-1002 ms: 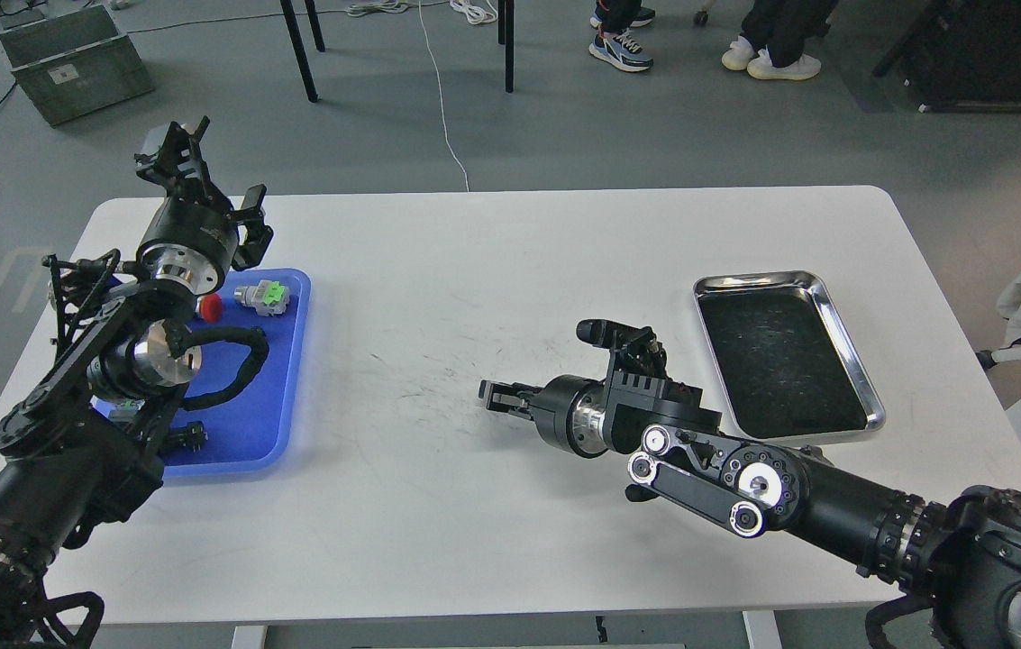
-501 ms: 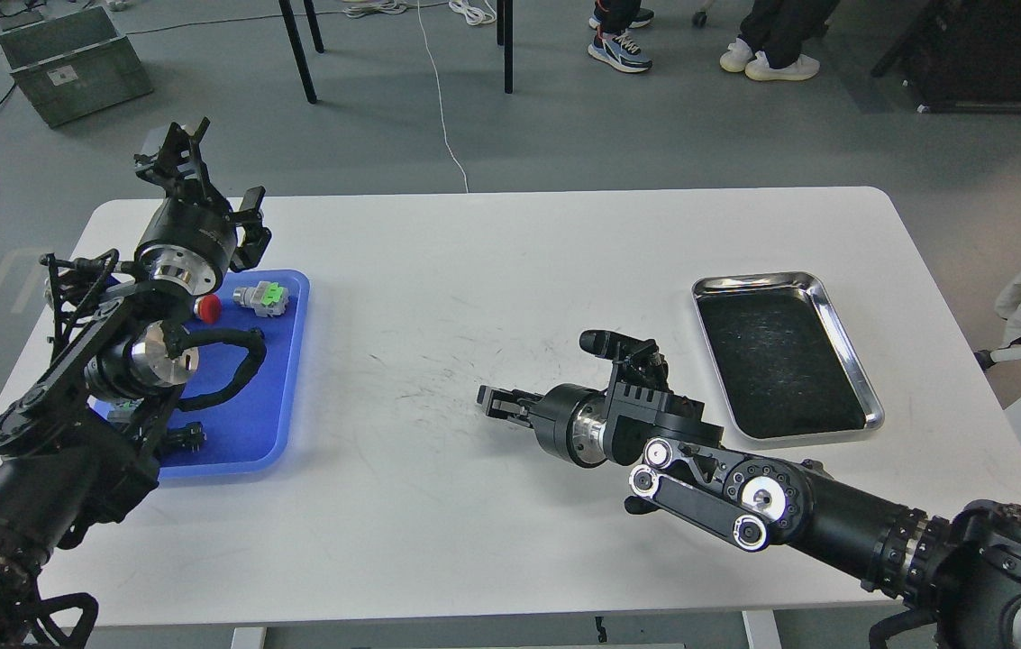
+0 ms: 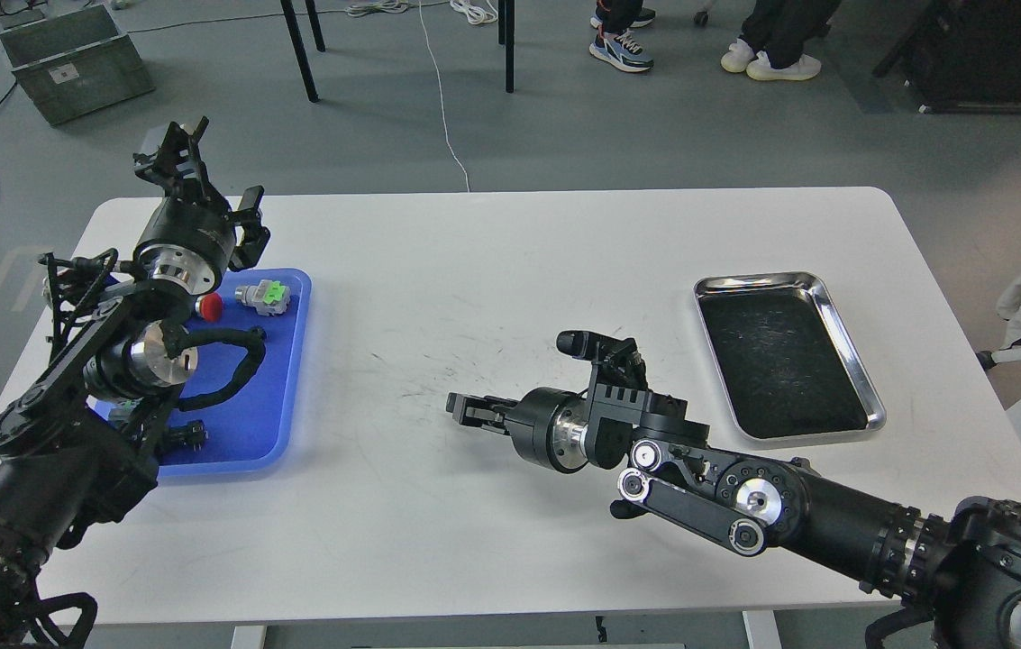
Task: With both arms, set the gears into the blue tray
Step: 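Lower and release the black part on the table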
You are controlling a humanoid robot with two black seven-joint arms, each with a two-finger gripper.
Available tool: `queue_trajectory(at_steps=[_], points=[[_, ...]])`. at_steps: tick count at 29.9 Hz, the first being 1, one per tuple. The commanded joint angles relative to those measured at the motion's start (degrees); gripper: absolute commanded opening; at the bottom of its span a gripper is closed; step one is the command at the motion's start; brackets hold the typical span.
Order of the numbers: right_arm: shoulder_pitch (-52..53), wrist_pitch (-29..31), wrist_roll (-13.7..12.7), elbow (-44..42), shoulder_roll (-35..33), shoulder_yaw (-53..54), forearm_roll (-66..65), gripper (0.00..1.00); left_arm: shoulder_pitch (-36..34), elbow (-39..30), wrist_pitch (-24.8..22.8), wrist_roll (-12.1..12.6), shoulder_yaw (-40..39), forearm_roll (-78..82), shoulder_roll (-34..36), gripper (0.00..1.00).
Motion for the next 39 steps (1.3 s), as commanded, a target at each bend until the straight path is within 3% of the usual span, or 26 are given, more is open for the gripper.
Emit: queue_trajectory(at_steps=[1, 9, 11, 14, 16, 18, 23, 30, 39], points=[[0.0, 0.3, 0.31, 1.35, -0.01, 0.0, 0.25, 0.08, -0.04, -0.03, 0.0, -0.02, 0.0, -0.07, -0.02, 0.98], [-0.35, 0.56, 0.31, 1.61, -0.01, -1.05, 0.52, 0.13, -0.04, -0.03, 0.0, -0.02, 0.0, 0.02, -0.46, 0.98], [-0.26, 0.56, 0.31, 1.61, -0.01, -1.14, 0.52, 0.18, -0.04, 0.06, 0.0, -0.02, 0.0, 0.02, -0.46, 0.98], [-0.26, -0.05, 0.4, 1.61, -0.01, -1.14, 0.6, 0.35, -0.04, 0.06, 0.0, -0.02, 0.0, 0.02, -0.46, 0.98], [-0.17, -0.49, 1.01, 1.61, -0.01, -1.05, 0.78, 0.58, -0.04, -0.03, 0.0, -0.11, 0.0, 0.02, -0.46, 0.98], [-0.17, -1.37, 1.8, 1.61, -0.01, -0.96, 0.87, 0.72, -0.04, 0.06, 0.0, -0.11, 0.0, 0.02, -0.28, 0.98], [0.0, -2.78, 2.33, 1.43, -0.01, 0.26, 0.96, 0.85, 0.05, 0.06, 0.0, -0.11, 0.17, 0.11, 0.07, 0.98], [0.0, -2.69, 2.33, 1.08, -0.01, 9.3, 2.09, 0.88, 0.23, 0.06, 0.09, -0.11, 0.26, 0.54, 0.33, 0.98], [0.35, -2.52, 2.33, -1.9, -0.01, 25.38, 13.94, 0.91, 0.05, -0.12, 0.09, -0.02, 3.51, 2.39, 4.81, 0.98]])
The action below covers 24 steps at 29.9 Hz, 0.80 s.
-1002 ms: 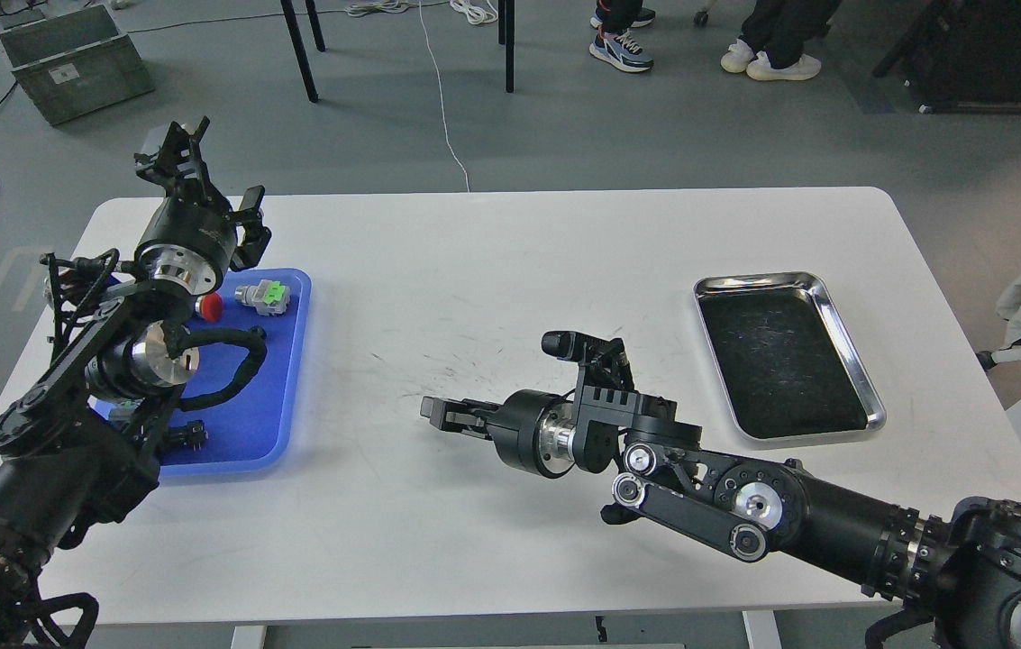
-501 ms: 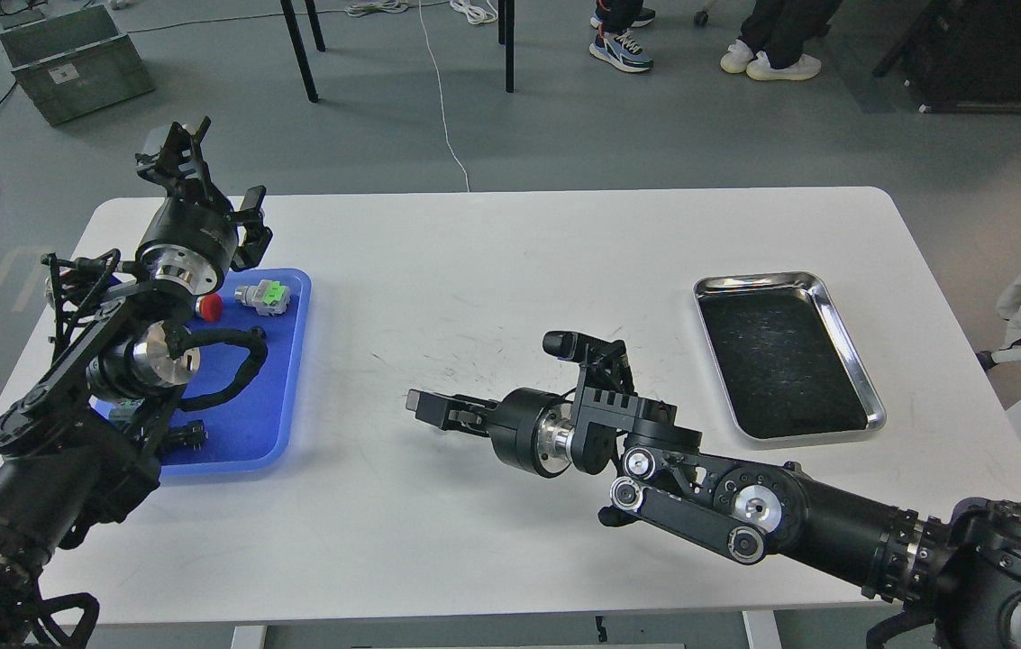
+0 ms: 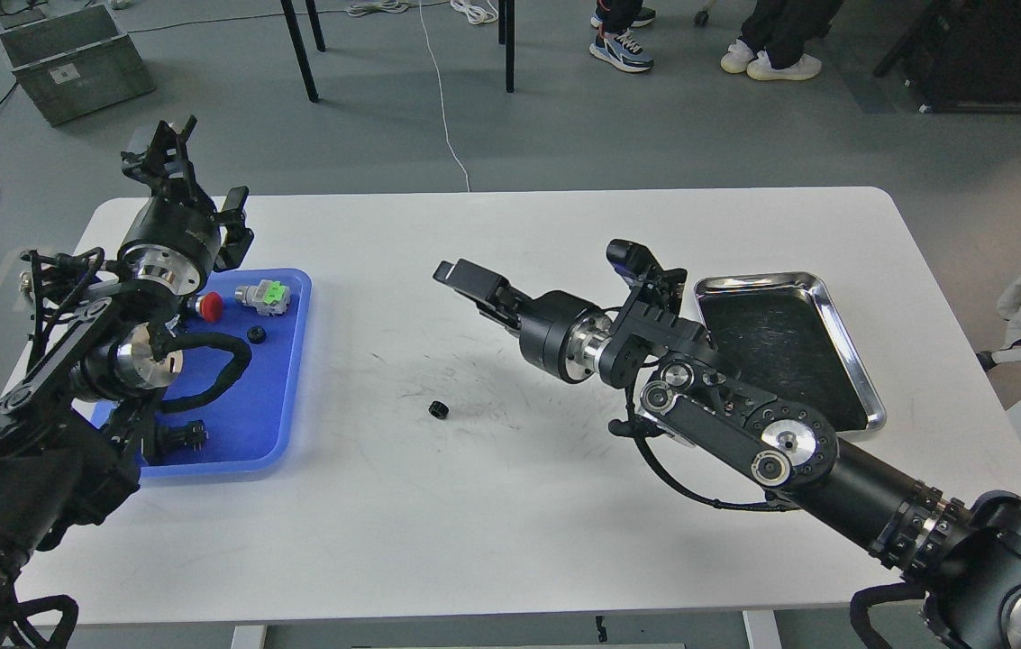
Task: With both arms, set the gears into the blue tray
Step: 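Lower and release the black part on the table, then retract the right arm toward the metal tray, then reach the left gripper toward the black part on the table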
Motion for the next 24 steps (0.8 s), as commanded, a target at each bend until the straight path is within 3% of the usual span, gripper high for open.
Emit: queue_trajectory(at_steps=[1, 7, 10, 15, 21, 24], points=[[0.07, -0.05, 0.0, -2.08, -0.01, 7.27, 6.43, 0.92, -0.15, -0.51, 0.0, 0.13, 2.06, 0.17, 2.14, 0.98], [-0.98, 0.39, 0.08, -2.97, -0.01, 17.64, 22.86, 0.92, -0.15, -5.16, -0.62, 0.92, 5.04, 2.37, 9.08, 0.98], [-3.43, 0.83, 1.48, -2.96, -0.53, 22.21, 32.78, 0.93, -0.42, -9.2, -1.32, 3.02, 8.73, 3.51, 14.26, 0.98], [-7.48, 5.56, 2.46, -3.66, -10.18, 27.85, 52.55, 0.94, -1.12, -21.58, -2.2, 8.47, 14.62, 9.12, 22.52, 0.98], [-13.46, 13.38, 2.46, -8.75, -18.19, 32.33, 70.76, 0.94, -1.12, -33.28, -3.69, 11.55, 18.76, 24.66, 25.35, 0.98], [-15.57, 16.47, 2.46, -12.71, -19.95, 34.0, 76.31, 0.94, -1.29, -35.14, -3.69, 12.61, 22.88, 34.59, 24.91, 0.98]])
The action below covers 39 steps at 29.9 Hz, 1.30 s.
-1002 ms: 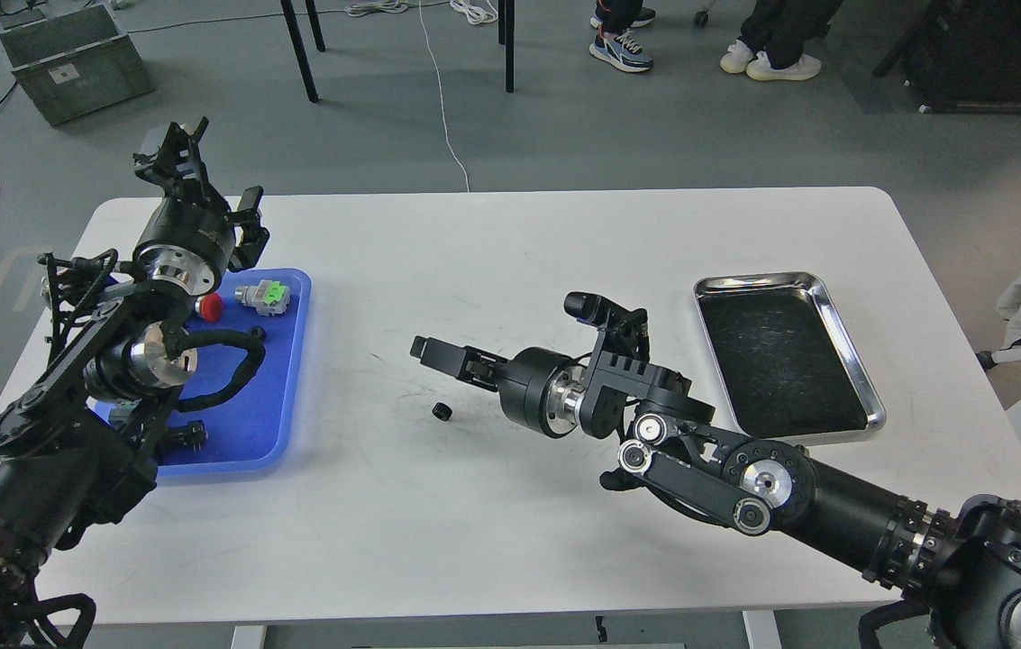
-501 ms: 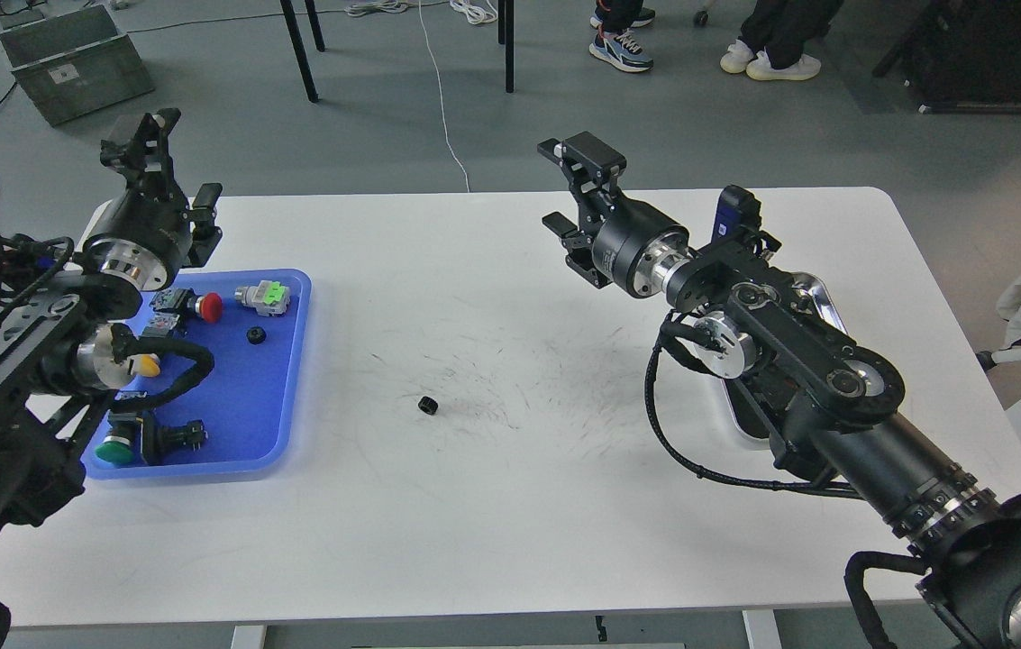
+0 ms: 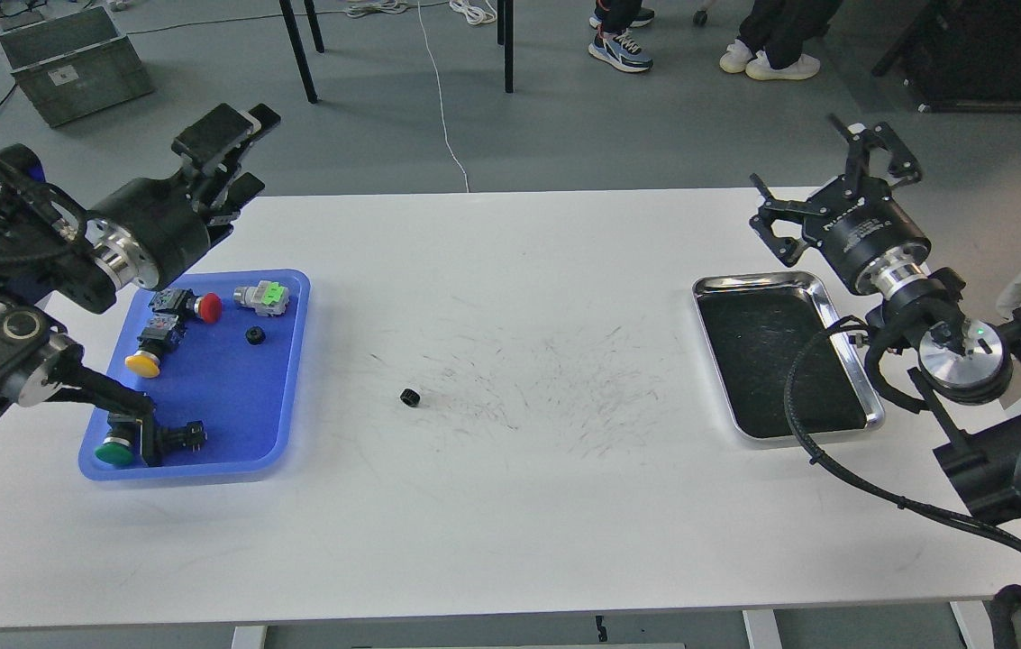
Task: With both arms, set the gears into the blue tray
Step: 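Reach the left gripper toward the black part on the table, then grasp the black part with the left gripper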
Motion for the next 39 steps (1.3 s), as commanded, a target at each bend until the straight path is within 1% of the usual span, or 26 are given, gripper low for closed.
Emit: queue_trajectory(at_steps=[1, 4, 8, 13, 19, 22, 24, 28, 31, 35, 37, 39], points=[[-2.86, 3.36, -0.07, -4.53, -2.3, 2.2, 6.82, 0.94, -0.23, -2.06, -0.09, 1.06, 5.42, 12.69, -0.47, 0.98], [-3.83, 3.54, -0.15, -8.12, -3.18, 3.43, 8.94, 0.94, -0.32, -2.15, -0.18, 1.24, 9.38, 20.97, -2.04, 0.98], [-3.83, 7.05, -0.24, -12.7, -3.27, 3.43, 9.3, 0.94, -0.49, -1.71, -0.18, 2.64, 13.51, 28.18, -3.98, 0.98], [-3.92, 7.58, -0.16, -13.15, -3.27, 3.43, 9.3, 0.94, -2.69, 1.01, -0.09, 2.99, 18.35, 43.2, -4.69, 0.98], [-3.92, 7.76, -0.16, -12.97, -2.83, 3.17, 9.3, 0.94, -2.08, 1.9, 0.0, 2.91, 21.68, 59.21, -5.21, 0.98], [-4.01, 7.76, -0.15, -12.71, -2.65, 2.47, 9.3, 0.94, -2.07, 2.42, 0.26, 2.99, 23.97, 60.98, -7.23, 0.98], [-4.01, 7.85, -0.07, -12.45, -2.65, 1.68, 9.21, 0.94, -2.07, 4.52, 0.26, 2.99, 24.33, 61.59, -9.42, 0.98], [-3.92, 8.11, -0.07, -12.18, -2.65, 0.54, 9.21, 0.94, -1.99, 6.46, -0.26, 3.43, 24.86, 65.72, -11.63, 0.97], [-3.92, 8.11, -0.07, -12.01, -2.65, -0.43, 9.21, 0.94, -1.72, 10.06, -0.26, 3.35, 24.95, 67.22, -14.0, 0.96], [-3.92, 8.11, -0.07, -12.01, -2.65, -0.52, 9.21, 0.94, 0.03, 11.74, -0.26, 3.17, 24.95, 67.5, -14.88, 0.95], [-4.01, 8.11, -0.07, -12.01, -2.65, -0.7, 9.21, 0.94, 0.12, 13.14, -0.26, 3.08, 24.95, 67.5, -15.67, 0.91], [-4.01, 8.11, -0.07, -11.92, -2.65, -0.7, 9.21, 0.94, 0.12, 14.02, -0.35, 3.17, 24.95, 67.5, -16.29, 0.9]])
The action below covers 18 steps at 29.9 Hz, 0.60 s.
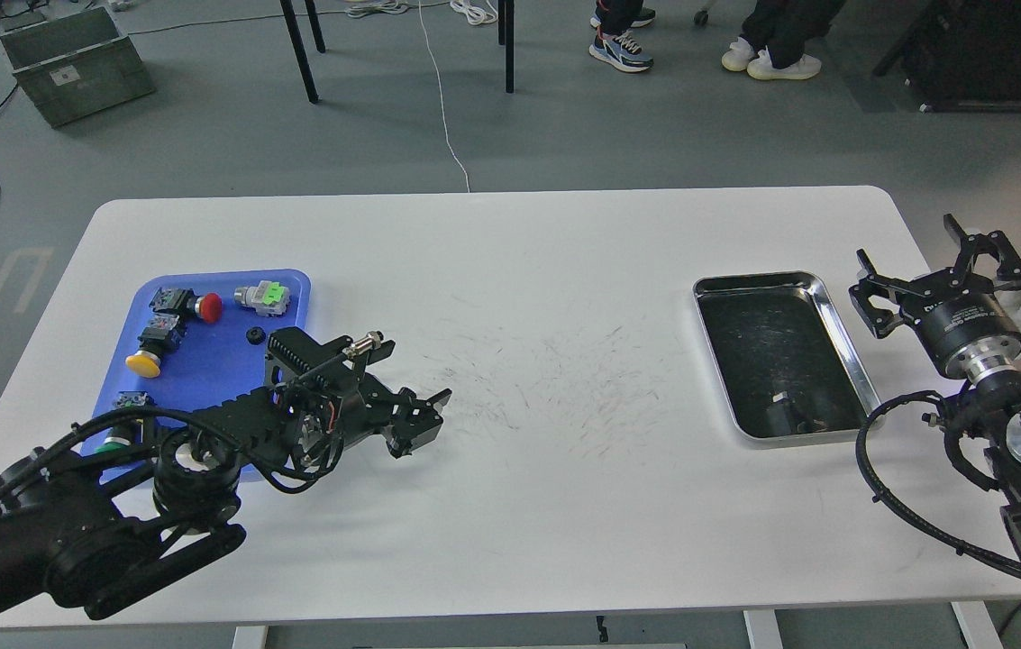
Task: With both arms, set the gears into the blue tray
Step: 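Grasp the black part with the left gripper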
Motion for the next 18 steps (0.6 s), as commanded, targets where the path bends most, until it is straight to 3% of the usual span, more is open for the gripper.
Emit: queue_trajectory(at_steps=[1, 18], points=[[0.0, 0.0, -0.01, 0.17, 0.0, -0.07, 0.0, 0.94, 0.12, 1.69, -0.15, 0.02, 0.0, 0.0, -1.02, 0.89], [-0.08, 0.0, -0.01, 1.32, -0.17, 0.02, 0.0, 0.94, 0.91, 4.95, -1.12, -0.24, 0.0, 0.0, -2.78, 0.57]])
